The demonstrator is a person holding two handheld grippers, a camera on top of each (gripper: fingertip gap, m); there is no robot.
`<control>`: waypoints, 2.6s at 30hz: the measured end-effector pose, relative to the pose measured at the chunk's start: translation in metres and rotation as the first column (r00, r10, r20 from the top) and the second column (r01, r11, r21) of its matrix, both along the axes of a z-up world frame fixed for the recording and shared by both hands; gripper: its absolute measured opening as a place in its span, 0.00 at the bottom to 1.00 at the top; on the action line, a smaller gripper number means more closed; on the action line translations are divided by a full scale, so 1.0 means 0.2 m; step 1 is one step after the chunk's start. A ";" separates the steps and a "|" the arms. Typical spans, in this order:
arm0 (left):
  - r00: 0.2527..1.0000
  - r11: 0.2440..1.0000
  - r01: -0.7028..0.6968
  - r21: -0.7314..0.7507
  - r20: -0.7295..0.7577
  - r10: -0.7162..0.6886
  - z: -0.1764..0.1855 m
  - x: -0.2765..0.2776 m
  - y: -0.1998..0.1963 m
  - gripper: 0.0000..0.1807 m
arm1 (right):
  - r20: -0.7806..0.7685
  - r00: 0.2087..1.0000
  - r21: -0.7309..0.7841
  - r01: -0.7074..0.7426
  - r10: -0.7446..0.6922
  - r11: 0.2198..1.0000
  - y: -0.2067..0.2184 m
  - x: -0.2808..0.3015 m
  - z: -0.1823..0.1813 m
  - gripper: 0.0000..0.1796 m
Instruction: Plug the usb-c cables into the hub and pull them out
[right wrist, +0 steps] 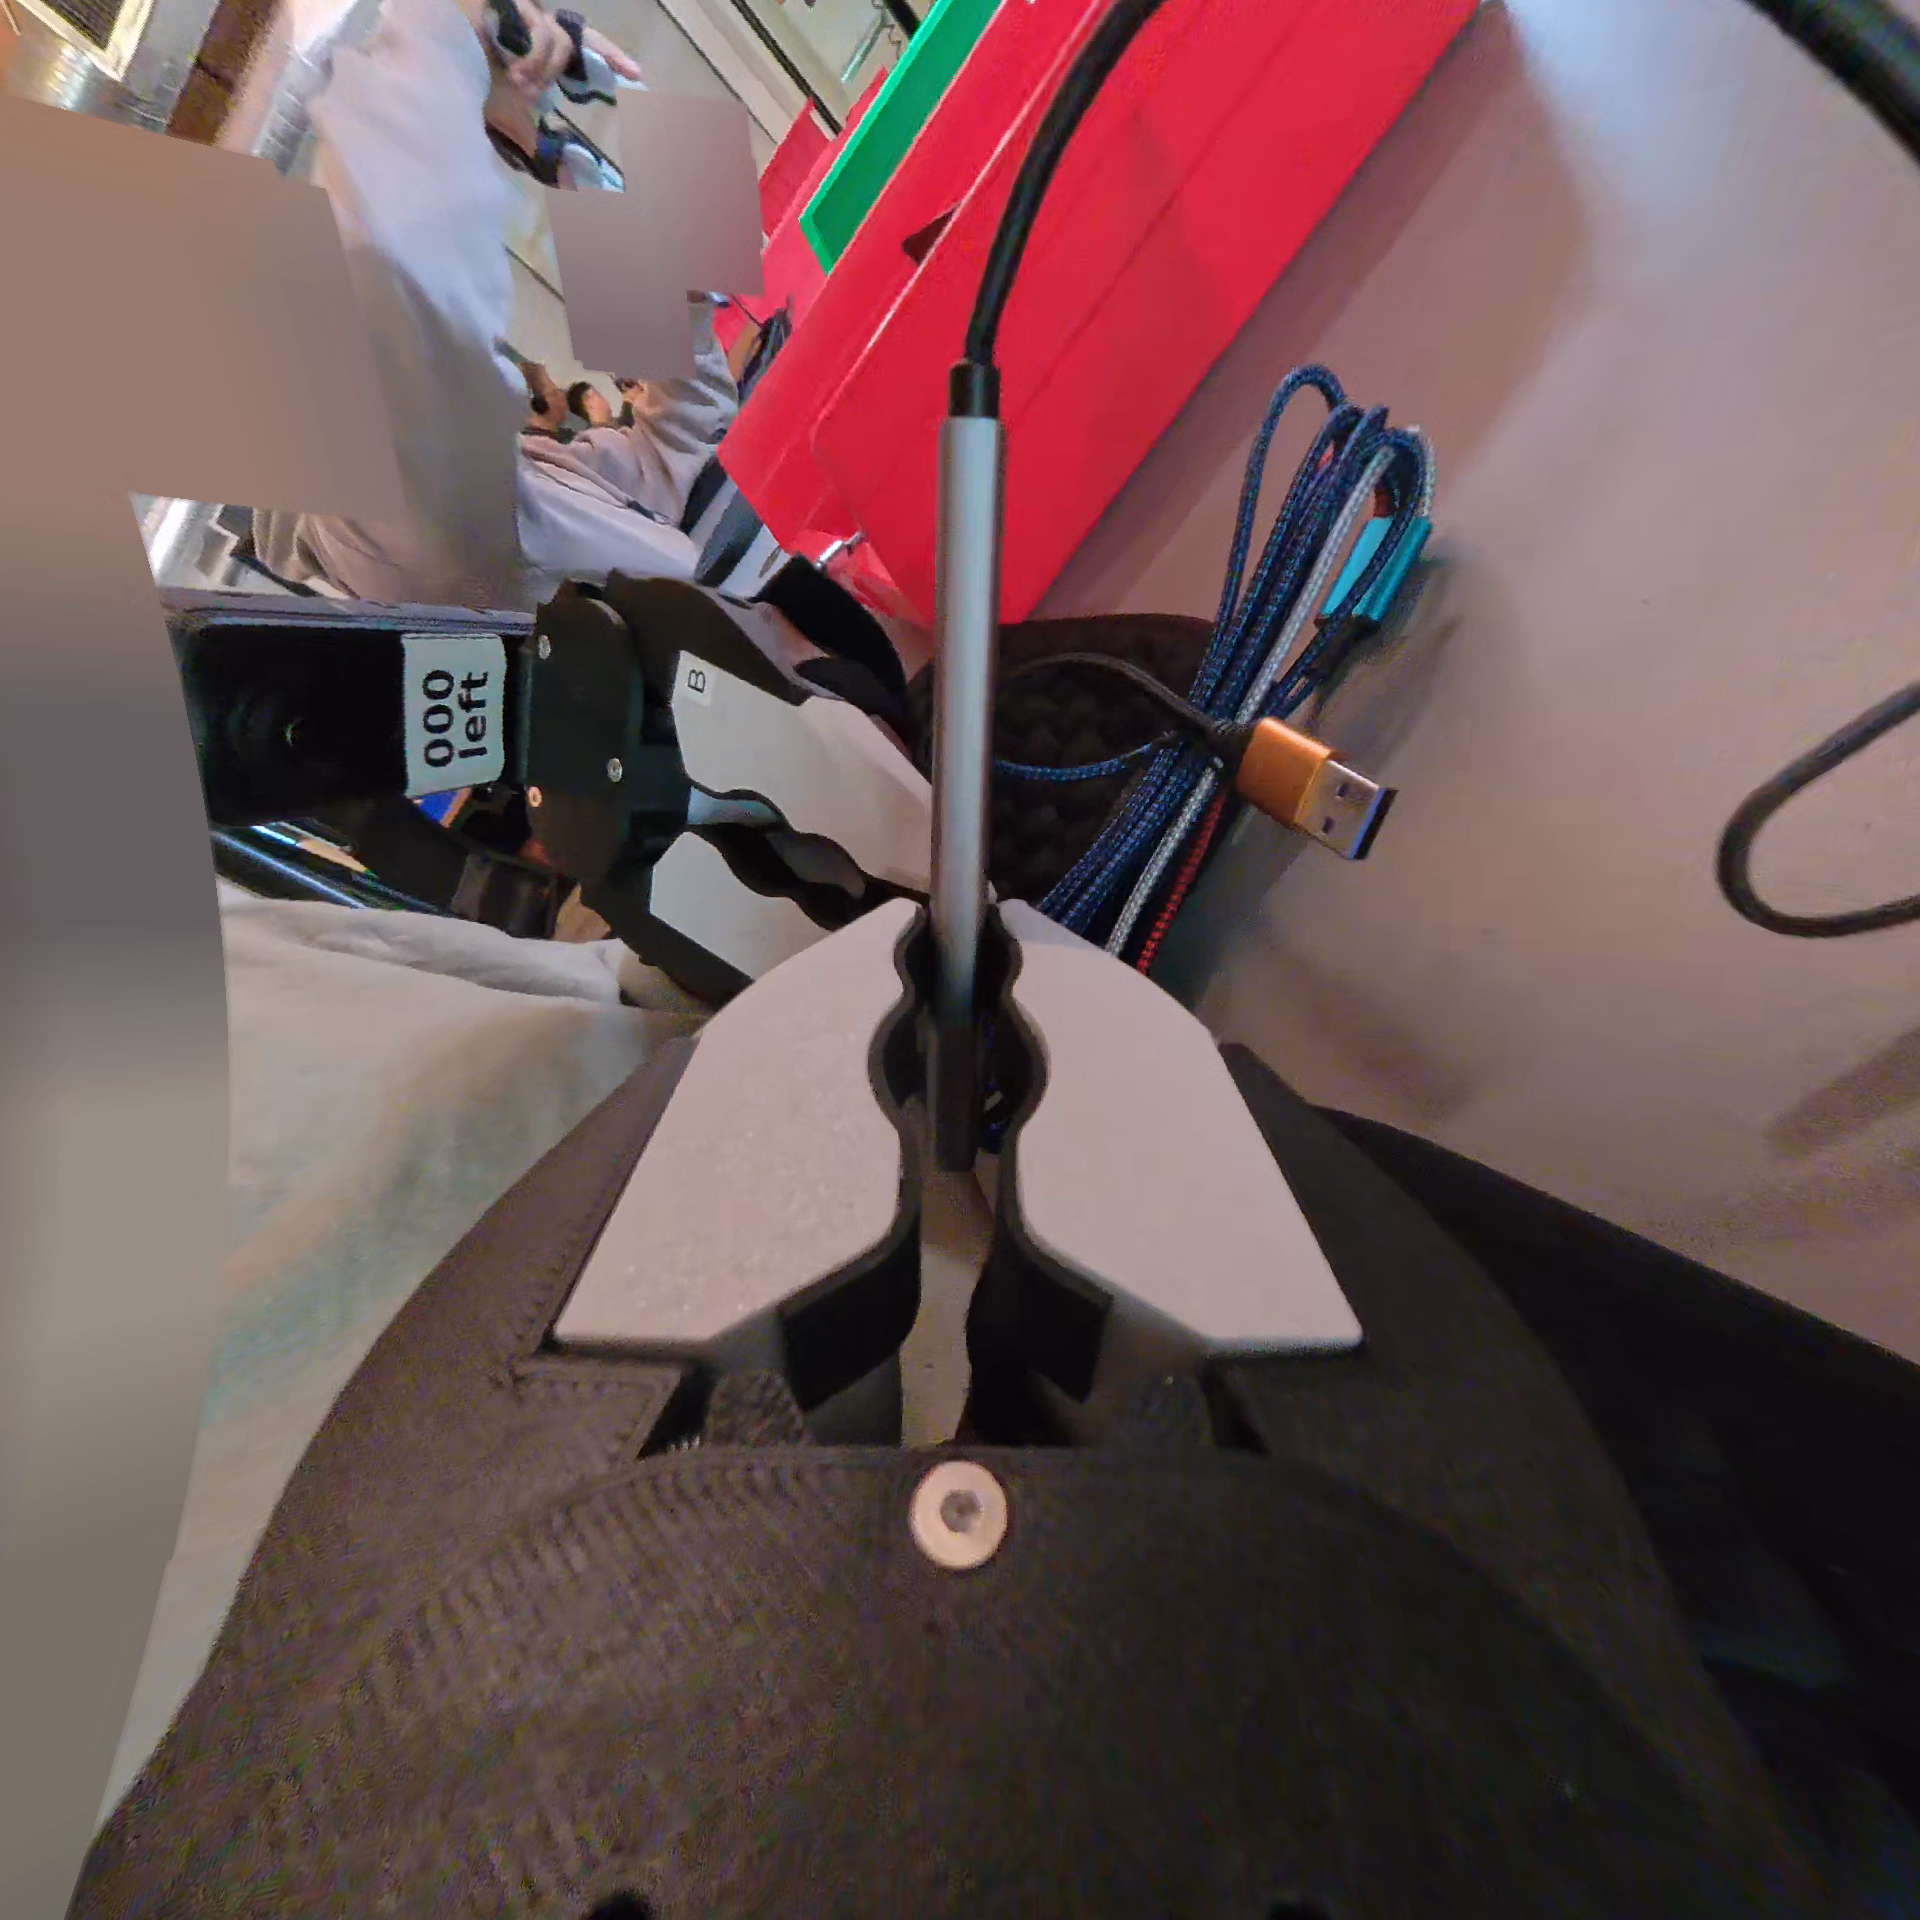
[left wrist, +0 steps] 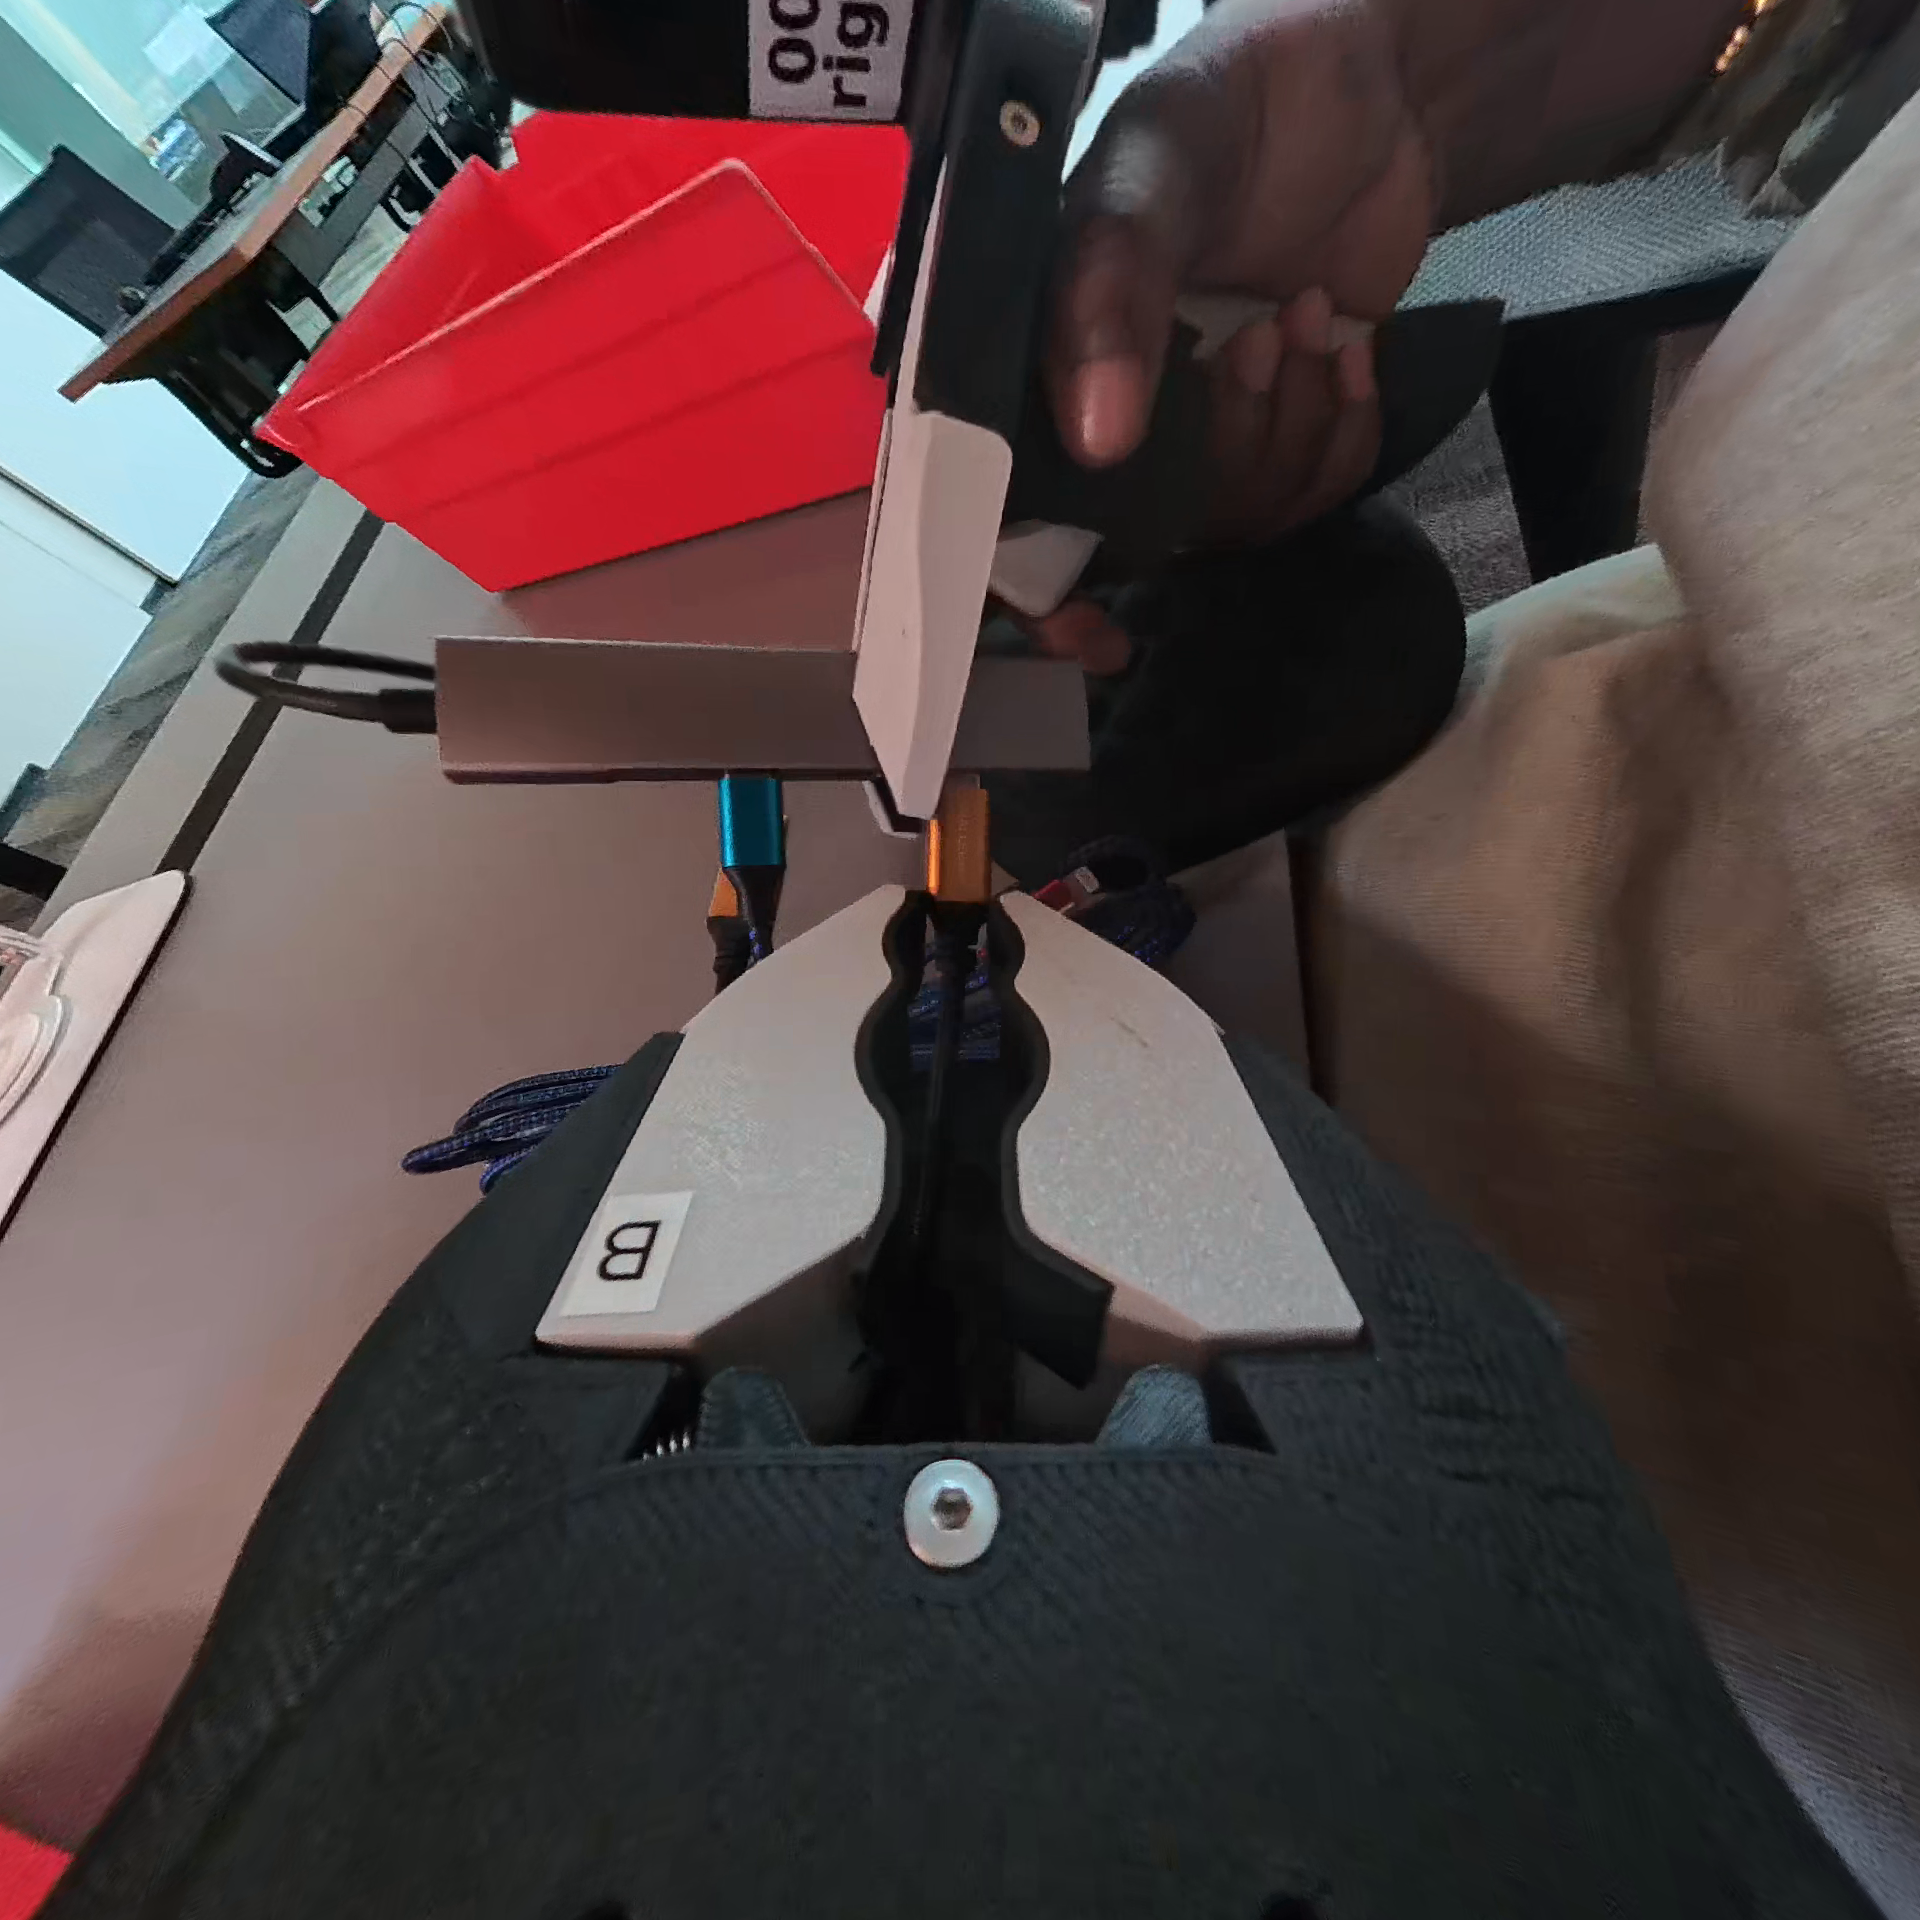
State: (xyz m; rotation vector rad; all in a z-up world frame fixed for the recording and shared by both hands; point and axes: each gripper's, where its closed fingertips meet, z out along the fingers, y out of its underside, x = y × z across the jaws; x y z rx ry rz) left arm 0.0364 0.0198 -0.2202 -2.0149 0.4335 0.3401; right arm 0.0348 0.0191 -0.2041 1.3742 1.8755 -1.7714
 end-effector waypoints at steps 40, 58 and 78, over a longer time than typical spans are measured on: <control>0.989 0.952 -0.124 0.281 -0.038 0.140 0.20 -0.09 -0.03 0.13 | -0.317 0.939 0.064 0.164 -0.136 0.984 0.05 0.02 0.14 0.05; 0.958 0.743 -0.253 0.620 0.267 0.104 0.43 -0.25 -0.10 0.37 | -0.758 0.497 -0.054 0.597 -0.422 0.800 0.71 -0.04 0.96 0.04; 0.987 0.834 -0.145 0.533 0.137 0.084 0.34 -0.17 -0.02 0.29 | -0.628 0.362 -0.069 0.856 -0.689 0.513 1.55 -0.18 0.66 0.05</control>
